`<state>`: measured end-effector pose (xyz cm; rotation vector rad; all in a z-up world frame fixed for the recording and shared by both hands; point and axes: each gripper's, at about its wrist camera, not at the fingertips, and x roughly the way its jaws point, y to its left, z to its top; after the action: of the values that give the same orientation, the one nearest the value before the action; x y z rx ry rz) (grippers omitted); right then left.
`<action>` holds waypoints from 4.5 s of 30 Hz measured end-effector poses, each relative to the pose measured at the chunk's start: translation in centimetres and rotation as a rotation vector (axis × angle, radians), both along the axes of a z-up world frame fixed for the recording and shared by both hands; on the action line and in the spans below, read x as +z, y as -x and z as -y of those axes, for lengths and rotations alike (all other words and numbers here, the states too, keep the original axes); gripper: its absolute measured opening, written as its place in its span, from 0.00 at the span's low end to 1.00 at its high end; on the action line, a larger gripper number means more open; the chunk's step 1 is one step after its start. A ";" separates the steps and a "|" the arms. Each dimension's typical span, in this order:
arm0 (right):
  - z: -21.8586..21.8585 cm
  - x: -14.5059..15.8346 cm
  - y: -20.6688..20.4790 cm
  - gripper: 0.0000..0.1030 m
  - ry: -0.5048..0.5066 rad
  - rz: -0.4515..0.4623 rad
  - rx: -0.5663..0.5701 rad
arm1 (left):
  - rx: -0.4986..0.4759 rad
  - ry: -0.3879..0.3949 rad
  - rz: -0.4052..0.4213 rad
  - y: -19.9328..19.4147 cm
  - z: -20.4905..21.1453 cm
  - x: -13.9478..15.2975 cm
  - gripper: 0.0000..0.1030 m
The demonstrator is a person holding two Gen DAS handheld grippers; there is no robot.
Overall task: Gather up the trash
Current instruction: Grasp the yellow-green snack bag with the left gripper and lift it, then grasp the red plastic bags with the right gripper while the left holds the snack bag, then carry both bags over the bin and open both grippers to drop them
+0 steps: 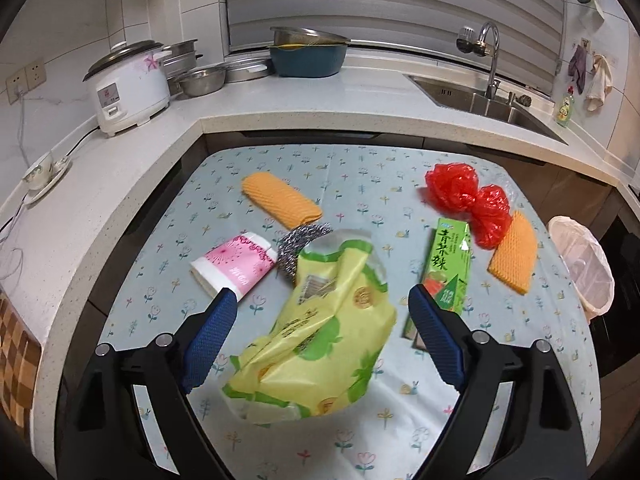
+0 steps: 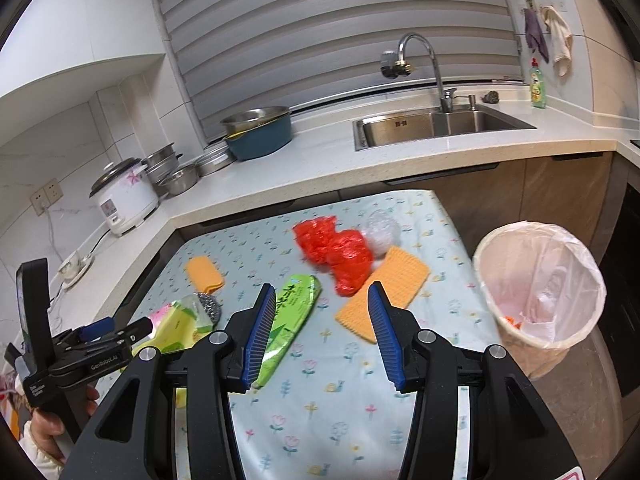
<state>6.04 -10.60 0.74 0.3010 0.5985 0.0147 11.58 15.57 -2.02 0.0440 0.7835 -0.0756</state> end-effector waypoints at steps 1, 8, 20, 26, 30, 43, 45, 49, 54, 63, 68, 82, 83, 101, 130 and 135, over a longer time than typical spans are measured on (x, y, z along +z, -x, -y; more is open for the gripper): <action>-0.5 -0.1 -0.2 0.46 0.000 -0.002 0.006 | -0.004 -0.004 -0.008 0.0 -0.4 -0.3 0.83; -4.3 -0.9 -1.5 0.46 0.007 -0.023 0.049 | -0.009 -0.037 -0.063 -0.2 -2.8 -3.1 0.84; -7.6 -2.0 -2.5 0.46 0.038 -0.064 0.078 | -0.052 0.039 -0.139 -0.8 -4.1 -5.3 0.26; -7.8 -2.2 -3.1 0.46 0.045 -0.073 0.068 | -0.091 0.083 -0.080 -0.5 -3.3 -2.7 0.05; -7.4 -2.0 -3.7 0.46 0.052 -0.068 0.054 | -0.114 0.109 -0.024 -1.0 -2.2 -0.2 0.05; -2.6 -1.9 -8.5 0.46 0.074 -0.066 -0.035 | -0.148 0.151 0.054 -6.1 2.9 3.1 0.05; -1.9 -2.3 -9.7 0.46 0.075 -0.077 -0.043 | -0.150 0.155 0.053 -7.0 3.6 3.0 0.05; -0.6 -3.7 -12.2 0.46 0.078 -0.103 -0.050 | -0.148 0.159 0.047 -8.8 4.7 2.7 0.05; 0.2 -6.1 -15.2 0.46 0.088 -0.152 -0.042 | -0.136 0.149 0.036 -11.1 5.6 1.7 0.05; 0.6 -9.4 -18.6 0.46 0.077 -0.215 -0.012 | -0.112 0.137 0.005 -14.0 6.7 -0.3 0.05; 0.7 -11.1 -19.5 0.46 0.067 -0.246 0.002 | -0.111 0.131 -0.004 -14.6 7.3 -0.9 0.05; 0.4 -7.6 -17.7 0.13 0.025 -0.136 0.033 | -0.108 0.129 0.024 -13.4 8.0 0.6 0.05; 0.4 -6.8 -17.2 0.13 0.021 -0.118 0.033 | -0.110 0.128 0.030 -13.1 8.1 0.9 0.05; 7.2 0.4 -8.1 0.13 0.010 0.028 -0.093 | -0.250 0.130 0.110 -6.2 15.7 6.4 0.05; 26.2 -3.3 5.9 0.13 -0.035 -0.022 -0.470 | -0.612 0.110 -0.030 -0.2 37.6 1.7 0.06; 27.2 -4.2 5.7 0.13 -0.044 -0.036 -0.488 | -0.619 0.143 -0.042 -1.0 39.0 1.0 0.23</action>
<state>0.32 -37.84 -3.46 0.4846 0.5481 -0.4484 12.57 -23.47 -1.07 0.1492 0.7817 -0.7204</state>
